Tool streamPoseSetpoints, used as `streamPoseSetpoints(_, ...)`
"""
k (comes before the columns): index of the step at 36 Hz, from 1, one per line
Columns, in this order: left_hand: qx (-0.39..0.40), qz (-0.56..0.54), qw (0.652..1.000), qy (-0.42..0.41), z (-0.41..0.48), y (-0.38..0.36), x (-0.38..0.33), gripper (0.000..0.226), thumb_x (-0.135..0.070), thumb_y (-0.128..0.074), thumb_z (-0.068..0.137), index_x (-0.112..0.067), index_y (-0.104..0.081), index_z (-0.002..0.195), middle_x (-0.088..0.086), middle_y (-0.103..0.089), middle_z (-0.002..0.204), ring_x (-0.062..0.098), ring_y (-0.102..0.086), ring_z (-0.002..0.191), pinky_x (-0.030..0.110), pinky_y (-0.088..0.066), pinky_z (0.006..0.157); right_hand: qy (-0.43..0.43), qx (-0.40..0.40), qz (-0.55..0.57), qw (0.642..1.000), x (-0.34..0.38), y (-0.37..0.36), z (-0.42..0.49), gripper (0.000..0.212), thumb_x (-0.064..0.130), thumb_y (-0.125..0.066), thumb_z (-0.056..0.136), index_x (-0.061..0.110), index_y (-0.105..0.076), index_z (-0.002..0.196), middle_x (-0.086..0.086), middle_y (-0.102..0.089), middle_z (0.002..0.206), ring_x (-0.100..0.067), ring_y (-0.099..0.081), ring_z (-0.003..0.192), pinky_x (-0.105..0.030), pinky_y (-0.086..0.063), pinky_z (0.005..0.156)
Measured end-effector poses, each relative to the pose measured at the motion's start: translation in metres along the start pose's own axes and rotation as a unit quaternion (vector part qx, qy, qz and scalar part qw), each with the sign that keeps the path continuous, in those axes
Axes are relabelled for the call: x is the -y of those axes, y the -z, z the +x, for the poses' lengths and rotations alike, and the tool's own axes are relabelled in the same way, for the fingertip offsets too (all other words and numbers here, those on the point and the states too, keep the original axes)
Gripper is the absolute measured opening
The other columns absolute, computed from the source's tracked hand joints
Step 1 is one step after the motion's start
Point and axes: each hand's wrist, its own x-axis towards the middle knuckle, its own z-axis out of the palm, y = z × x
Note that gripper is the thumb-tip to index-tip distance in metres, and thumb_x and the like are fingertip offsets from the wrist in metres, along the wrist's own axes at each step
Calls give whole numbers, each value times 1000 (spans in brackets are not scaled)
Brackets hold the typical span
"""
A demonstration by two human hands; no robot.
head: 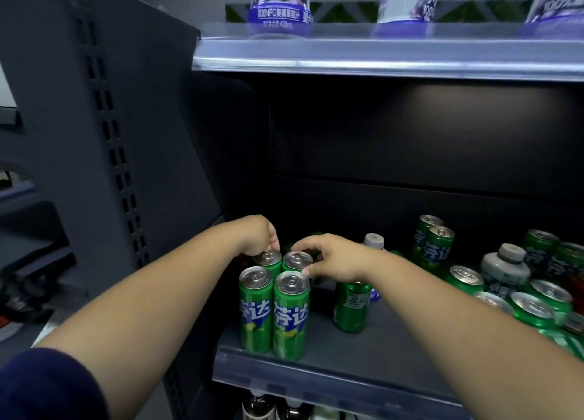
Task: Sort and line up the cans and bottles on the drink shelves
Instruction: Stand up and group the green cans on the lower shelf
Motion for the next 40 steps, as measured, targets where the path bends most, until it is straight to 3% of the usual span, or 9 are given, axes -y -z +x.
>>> streamPoseSetpoints(7, 2, 23, 1000, 3, -2, 1, 0, 26, -5, -54, 97, -15, -74, 111, 4, -73, 111, 15, -62, 91, 21, -46, 70, 0, 2, -2, 1000, 0, -1, 0, 54, 25, -77, 88, 24, -58, 138, 8, -63, 130, -9, -59, 116, -35, -48, 104)
streamPoseSetpoints(11, 7, 37, 999, -1, -5, 4, -4, 25, -5, -55, 96, -13, -73, 111, -2, -71, 104, 13, -61, 91, 16, -44, 64, -14, 6, 10, 1000, -3, -1, 1, 57, 28, -78, 86, 25, -57, 139, 6, -63, 130, -11, -61, 113, -40, -51, 103)
streamPoseSetpoints(16, 8, 24, 1000, 1, -5, 5, -5, 21, -11, -60, 95, -13, -73, 112, -2, -72, 113, 17, -65, 106, 24, -48, 88, -10, 7, -25, 1000, -3, -2, 1, 65, 32, -76, 87, 26, -50, 147, 8, -54, 147, -11, -50, 133, -37, -41, 113)
streamPoseSetpoints(19, -1, -21, 1000, -2, -8, 5, -4, 17, -12, -65, 92, -13, -73, 107, -8, -70, 93, 10, -62, 84, 20, -46, 68, -9, 1, -24, 1000, -2, -2, -1, 66, 32, -76, 88, 23, -49, 148, 6, -52, 149, -11, -48, 135, -37, -40, 114)
streamPoseSetpoints(22, 5, -62, 998, 0, -13, 4, -1, 19, -19, -73, 88, -16, -71, 107, -9, -67, 86, 8, -60, 81, 18, -42, 62, -11, -5, -7, 1000, -1, -2, -3, 63, 30, -74, 90, 20, -50, 147, 5, -55, 146, -12, -50, 133, -37, -40, 114)
streamPoseSetpoints(26, 21, -108, 994, 14, -20, 1, 5, 33, -23, -82, 80, -20, -70, 111, -3, -71, 99, 11, -61, 93, 29, -50, 83, 0, -8, 6, 1000, 3, -2, -5, 46, 26, -72, 92, 19, -60, 136, 5, -65, 127, -11, -60, 117, -37, -48, 106)
streamPoseSetpoints(29, 4, -117, 993, 14, -22, -3, 8, 32, -24, -83, 79, -23, -71, 109, -3, -71, 99, 14, -63, 96, 33, -51, 89, -5, -11, 33, 999, 4, -2, -5, 40, 24, -73, 91, 20, -63, 130, 5, -68, 117, -12, -64, 109, -37, -54, 99)
streamPoseSetpoints(36, 9, -98, 995, 0, -24, -1, 5, 30, -23, -81, 79, -21, -71, 107, 0, -73, 101, 17, -66, 99, 29, -51, 83, -13, -1, 54, 998, 4, -2, -6, 38, 25, -72, 92, 23, -62, 128, 3, -68, 117, -15, -66, 107, -38, -56, 96)
streamPoseSetpoints(40, 11, -81, 997, -6, -22, 0, 3, 24, -23, -81, 79, -23, -71, 102, -2, -72, 96, 14, -66, 89, 28, -52, 78, -15, -1, 52, 999, 5, -2, -9, 40, 25, -71, 92, 22, -61, 131, 3, -67, 119, -14, -66, 108, -38, -56, 97)
